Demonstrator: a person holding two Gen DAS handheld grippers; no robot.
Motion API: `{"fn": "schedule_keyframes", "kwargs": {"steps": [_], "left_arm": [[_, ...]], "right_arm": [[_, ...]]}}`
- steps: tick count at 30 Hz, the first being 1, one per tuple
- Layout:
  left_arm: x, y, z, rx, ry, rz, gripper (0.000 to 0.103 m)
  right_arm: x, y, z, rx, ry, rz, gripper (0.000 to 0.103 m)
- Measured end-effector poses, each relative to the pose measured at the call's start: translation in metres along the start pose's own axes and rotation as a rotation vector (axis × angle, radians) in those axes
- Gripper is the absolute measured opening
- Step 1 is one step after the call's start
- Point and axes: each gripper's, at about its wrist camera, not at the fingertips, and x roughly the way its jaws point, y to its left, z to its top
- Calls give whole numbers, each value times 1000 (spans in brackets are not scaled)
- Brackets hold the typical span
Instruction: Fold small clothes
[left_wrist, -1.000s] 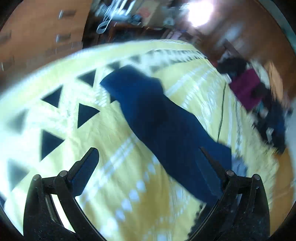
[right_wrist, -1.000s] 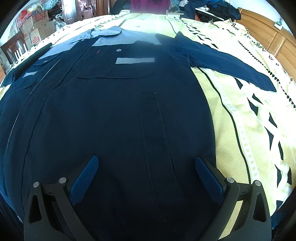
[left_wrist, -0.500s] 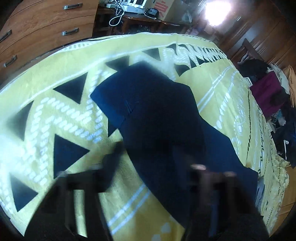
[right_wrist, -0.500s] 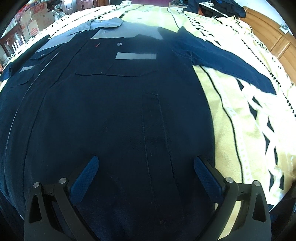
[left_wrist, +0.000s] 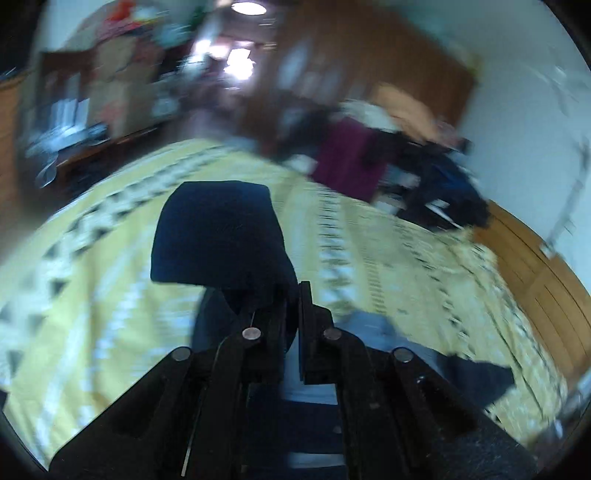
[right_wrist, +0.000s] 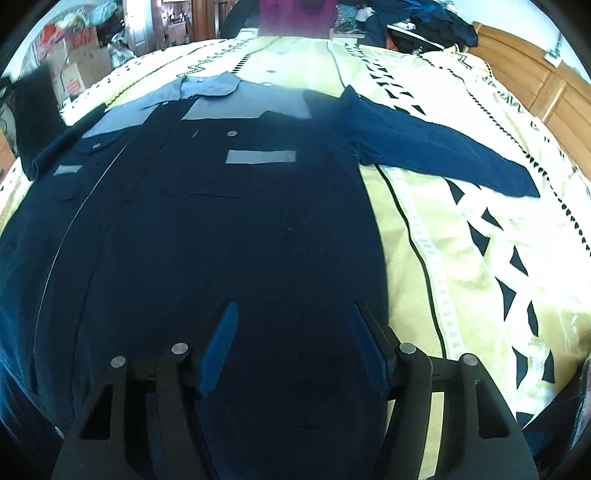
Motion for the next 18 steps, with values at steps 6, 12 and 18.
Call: {"fn": "schedule_keyframes", "kwargs": {"steps": [6, 12, 18], "left_arm": [[87, -151, -62, 107, 187, -239, 9], [168, -221, -189, 183, 571, -282, 13], [110, -164, -171, 152, 494, -253, 24]], "right_arm": [[2, -30, -8, 71, -8, 28, 68], [3, -50, -19, 92, -3, 71, 71], [-17, -50, -3, 58, -63, 158, 73]]}}
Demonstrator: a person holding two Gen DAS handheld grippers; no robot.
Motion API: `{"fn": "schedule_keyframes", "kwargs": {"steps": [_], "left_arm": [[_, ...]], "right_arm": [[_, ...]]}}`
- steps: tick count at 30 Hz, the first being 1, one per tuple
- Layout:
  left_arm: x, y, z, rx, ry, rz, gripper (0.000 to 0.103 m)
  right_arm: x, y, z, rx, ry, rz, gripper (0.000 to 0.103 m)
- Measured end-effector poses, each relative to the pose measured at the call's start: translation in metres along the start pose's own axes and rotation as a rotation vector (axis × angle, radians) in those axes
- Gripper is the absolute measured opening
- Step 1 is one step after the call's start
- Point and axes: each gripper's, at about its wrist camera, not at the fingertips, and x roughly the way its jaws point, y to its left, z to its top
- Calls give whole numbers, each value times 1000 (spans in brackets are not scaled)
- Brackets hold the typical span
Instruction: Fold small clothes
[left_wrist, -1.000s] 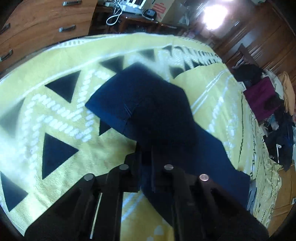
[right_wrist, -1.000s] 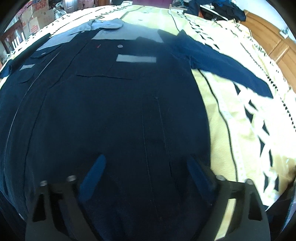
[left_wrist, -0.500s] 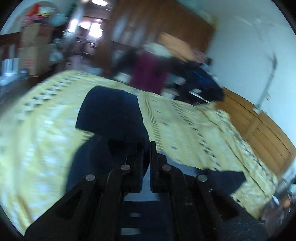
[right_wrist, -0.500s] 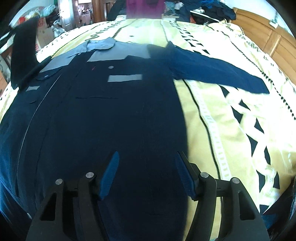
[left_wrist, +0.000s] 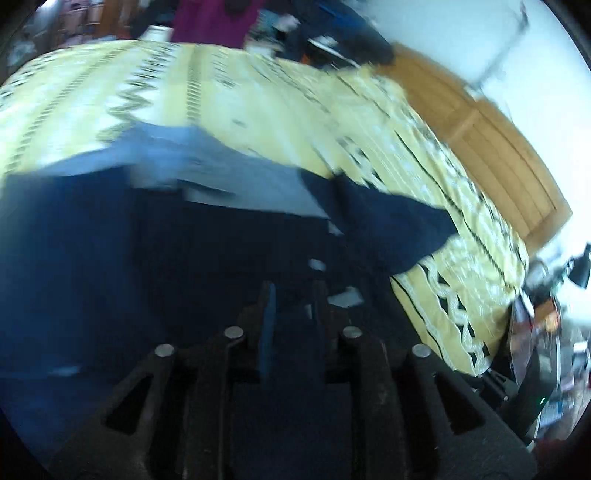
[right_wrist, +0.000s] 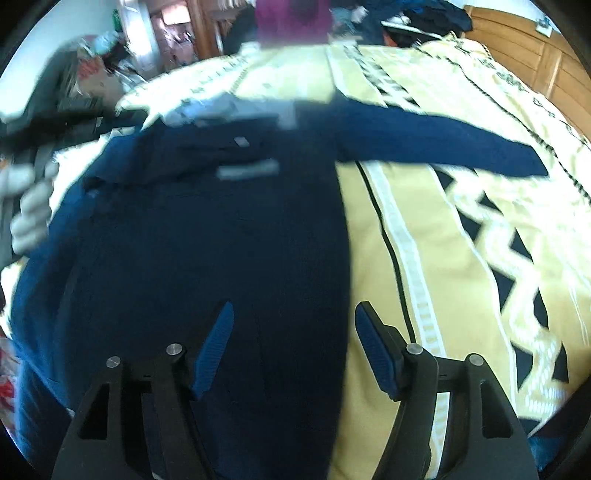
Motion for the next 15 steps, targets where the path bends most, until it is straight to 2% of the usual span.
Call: {"fn": "schedule_keyframes", "kwargs": {"steps": [2, 3, 6, 7, 8, 9, 10, 12, 13, 14, 15], "left_arm": [[-18, 36, 3, -46, -41, 65, 42], [-14, 55, 9, -73, -46, 97, 42], [-12, 136, 12, -226, -36, 252, 43], [-5, 168, 6, -299, 16, 340, 41], [0, 192, -2, -370, 58, 397, 34], [1, 209, -12, -410, 68, 378, 27], [-1, 209, -16, -394, 49, 364, 25], [-3, 198, -20, -342, 51, 361, 32], [-3, 191, -21, -321, 48, 358, 40], [-3, 188, -22, -308, 44, 356, 44], [-3, 182, -23, -296, 39, 352, 44]], "right_arm": [[-6, 2, 16, 18, -37, 56, 73], [-6, 4, 25, 27, -58, 79, 73], [0, 8, 59, 55, -110, 150, 72], [3, 0, 75, 102, -121, 208, 71], [3, -6, 83, 141, -130, 236, 71], [5, -19, 92, 183, -138, 247, 71], [6, -45, 104, 245, -157, 221, 71], [11, -90, 119, 301, -162, 125, 71], [17, -106, 124, 300, -140, 77, 71], [25, -121, 129, 262, -103, 2, 71], [36, -131, 131, 177, -71, -131, 71]]}}
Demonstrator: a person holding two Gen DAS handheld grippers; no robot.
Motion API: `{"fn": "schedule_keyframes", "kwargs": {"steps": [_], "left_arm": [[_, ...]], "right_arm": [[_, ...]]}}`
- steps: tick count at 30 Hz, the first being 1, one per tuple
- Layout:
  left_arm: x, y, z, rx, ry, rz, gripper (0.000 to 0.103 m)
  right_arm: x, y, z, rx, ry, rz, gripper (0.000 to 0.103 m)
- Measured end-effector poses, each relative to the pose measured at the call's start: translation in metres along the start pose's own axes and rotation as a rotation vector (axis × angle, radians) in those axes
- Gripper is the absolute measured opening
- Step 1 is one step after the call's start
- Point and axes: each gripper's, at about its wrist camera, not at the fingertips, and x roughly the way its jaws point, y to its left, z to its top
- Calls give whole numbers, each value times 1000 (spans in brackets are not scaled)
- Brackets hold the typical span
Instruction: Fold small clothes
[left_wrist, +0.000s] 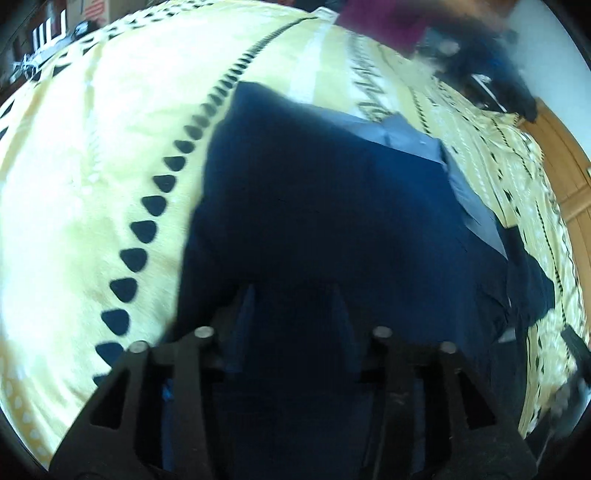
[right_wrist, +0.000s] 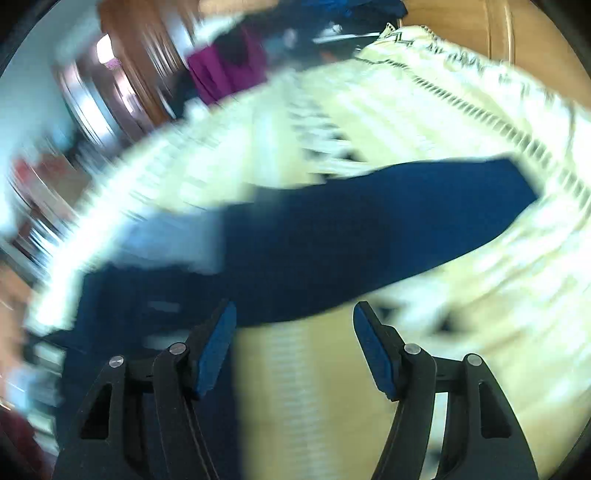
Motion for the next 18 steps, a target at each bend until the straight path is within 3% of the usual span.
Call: {"fn": "schedule_keyframes", "kwargs": {"steps": [2, 3, 5, 8, 10, 14, 18], "left_arm": [[-4, -7, -4, 11, -14, -20, 45], [-5, 0, -2, 14, -19, -29, 45], [-2, -7, -8, 38, -30, -25, 55], [1, -9, -10, 39, -30, 0, 57], [-8, -10, -12, 15, -30, -26, 56], [-46, -24, -22, 27, -85, -53, 56], [-95, -43, -39, 55, -142, -91, 56]], "right_arm": [[15, -10, -2, -93, 34, -133, 70], [17, -15, -5, -90, 46, -127, 68], [9, -21, -17, -6, 20, -43, 72], [-5, -22, -31, 106, -32, 17, 72], [-18, -19, -34, 169, -70, 76, 72], [-84, 9, -30, 172, -187, 173, 72], [-171, 67, -21, 19, -338, 195, 72]]}}
